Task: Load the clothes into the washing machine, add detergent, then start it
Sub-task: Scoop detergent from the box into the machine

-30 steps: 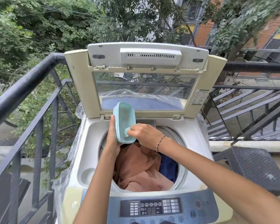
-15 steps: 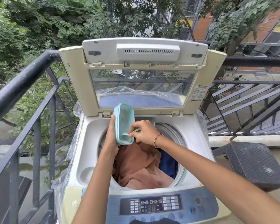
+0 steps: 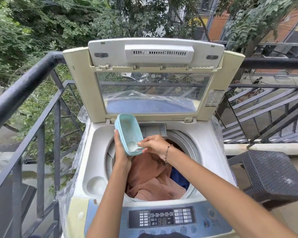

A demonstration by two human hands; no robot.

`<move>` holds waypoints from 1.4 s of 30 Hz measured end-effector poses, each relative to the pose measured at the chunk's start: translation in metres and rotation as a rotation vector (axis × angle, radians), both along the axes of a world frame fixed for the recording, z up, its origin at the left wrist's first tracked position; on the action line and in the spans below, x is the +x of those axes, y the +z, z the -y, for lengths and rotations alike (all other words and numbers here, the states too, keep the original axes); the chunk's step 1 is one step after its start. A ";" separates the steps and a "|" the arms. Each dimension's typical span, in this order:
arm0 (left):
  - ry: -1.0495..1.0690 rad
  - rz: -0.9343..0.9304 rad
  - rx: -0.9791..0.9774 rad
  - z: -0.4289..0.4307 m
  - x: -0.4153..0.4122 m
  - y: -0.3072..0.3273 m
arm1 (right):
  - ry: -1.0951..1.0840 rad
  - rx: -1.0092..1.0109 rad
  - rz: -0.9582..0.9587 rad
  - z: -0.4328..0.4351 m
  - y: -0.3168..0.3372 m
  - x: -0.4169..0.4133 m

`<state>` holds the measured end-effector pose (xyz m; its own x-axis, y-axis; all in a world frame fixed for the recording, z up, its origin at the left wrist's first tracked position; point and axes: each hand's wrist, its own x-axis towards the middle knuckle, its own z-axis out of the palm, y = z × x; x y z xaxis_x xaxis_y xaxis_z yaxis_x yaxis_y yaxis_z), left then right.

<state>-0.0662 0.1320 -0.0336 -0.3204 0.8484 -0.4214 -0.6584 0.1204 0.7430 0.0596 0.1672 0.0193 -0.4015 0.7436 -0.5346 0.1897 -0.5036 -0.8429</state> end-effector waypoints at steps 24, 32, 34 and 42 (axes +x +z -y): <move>0.086 0.166 -0.148 0.008 0.001 -0.023 | 0.115 1.171 0.667 -0.052 -0.035 0.033; 0.021 0.152 -0.184 0.006 -0.002 -0.022 | 0.090 1.266 0.446 -0.045 -0.002 0.013; -0.040 0.175 -0.162 0.004 -0.003 -0.020 | 0.262 1.366 0.431 -0.044 0.008 0.003; -0.120 0.030 -0.120 0.007 -0.008 -0.012 | 0.753 1.481 0.753 -0.049 0.007 -0.015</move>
